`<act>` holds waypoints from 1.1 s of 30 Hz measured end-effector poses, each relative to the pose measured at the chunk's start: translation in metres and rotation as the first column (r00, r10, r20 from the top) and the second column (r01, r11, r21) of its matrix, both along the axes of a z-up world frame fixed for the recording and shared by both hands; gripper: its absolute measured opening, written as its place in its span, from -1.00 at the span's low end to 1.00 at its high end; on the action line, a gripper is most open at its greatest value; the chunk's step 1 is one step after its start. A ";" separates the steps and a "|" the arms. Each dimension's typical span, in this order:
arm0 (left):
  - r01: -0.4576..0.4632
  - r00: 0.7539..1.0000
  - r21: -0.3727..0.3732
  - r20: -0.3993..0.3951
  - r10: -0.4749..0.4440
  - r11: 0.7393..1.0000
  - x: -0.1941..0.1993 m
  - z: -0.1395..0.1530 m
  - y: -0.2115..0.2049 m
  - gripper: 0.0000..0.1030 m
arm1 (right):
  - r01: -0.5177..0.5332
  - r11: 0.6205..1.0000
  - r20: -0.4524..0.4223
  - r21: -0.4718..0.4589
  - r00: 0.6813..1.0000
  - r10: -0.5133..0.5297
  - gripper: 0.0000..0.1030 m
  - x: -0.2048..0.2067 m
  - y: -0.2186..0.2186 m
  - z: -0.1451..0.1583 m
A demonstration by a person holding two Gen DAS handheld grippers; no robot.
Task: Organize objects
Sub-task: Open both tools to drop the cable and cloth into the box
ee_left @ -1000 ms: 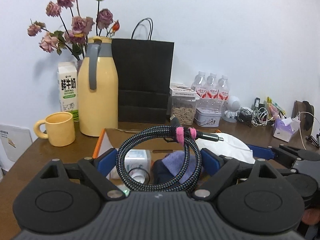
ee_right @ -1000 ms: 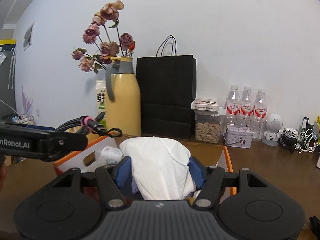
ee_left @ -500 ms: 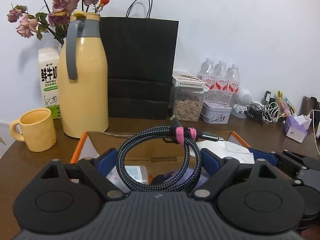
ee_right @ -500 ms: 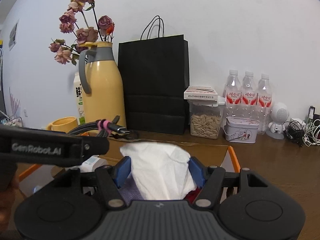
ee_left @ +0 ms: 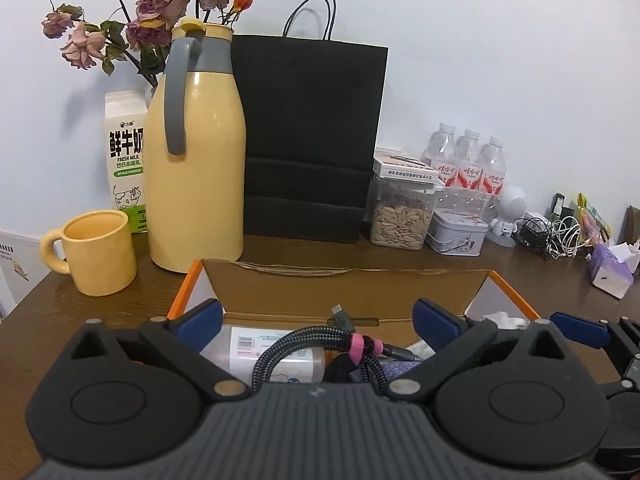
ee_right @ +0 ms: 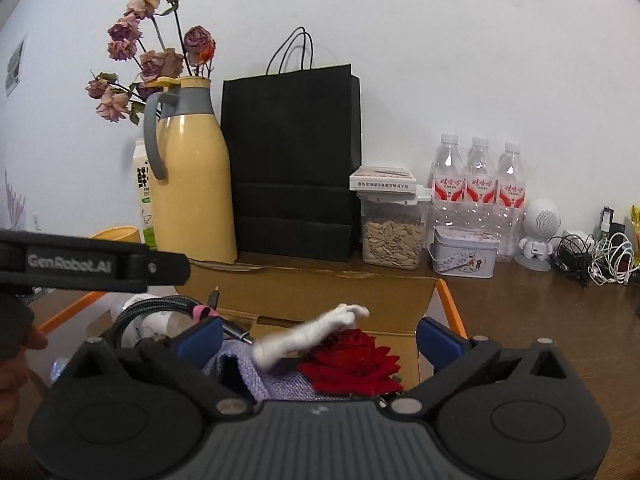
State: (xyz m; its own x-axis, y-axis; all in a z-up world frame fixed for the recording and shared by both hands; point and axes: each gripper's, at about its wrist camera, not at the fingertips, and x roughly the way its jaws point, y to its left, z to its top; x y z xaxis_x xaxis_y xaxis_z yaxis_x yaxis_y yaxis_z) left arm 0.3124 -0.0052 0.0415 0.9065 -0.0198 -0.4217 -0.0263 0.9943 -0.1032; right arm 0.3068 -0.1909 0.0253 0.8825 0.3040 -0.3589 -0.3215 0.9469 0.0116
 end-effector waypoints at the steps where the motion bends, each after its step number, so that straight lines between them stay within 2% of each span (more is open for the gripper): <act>1: 0.002 1.000 0.000 0.002 -0.002 1.000 -0.001 0.000 0.000 1.00 | 0.001 1.000 0.003 0.000 1.000 -0.001 1.00 -0.001 0.000 0.001; 9: 0.009 0.999 0.007 0.043 -0.009 1.000 -0.015 0.006 -0.003 1.00 | 0.014 1.000 0.037 0.001 0.999 -0.014 1.00 -0.011 -0.004 0.008; 18: -0.001 0.990 0.016 0.139 -0.001 1.000 -0.064 0.012 -0.002 1.00 | 0.011 1.000 0.093 -0.013 0.996 -0.010 1.00 -0.042 -0.009 0.013; 23: -0.006 0.991 0.003 0.132 0.005 1.000 -0.091 0.006 0.005 1.00 | 0.014 1.000 0.087 -0.017 0.996 -0.012 1.00 -0.064 -0.015 0.008; 33: -0.003 1.000 0.049 0.012 0.003 0.999 -0.126 -0.032 0.014 1.00 | 0.041 0.998 0.018 -0.040 0.999 -0.040 1.00 -0.104 -0.039 -0.011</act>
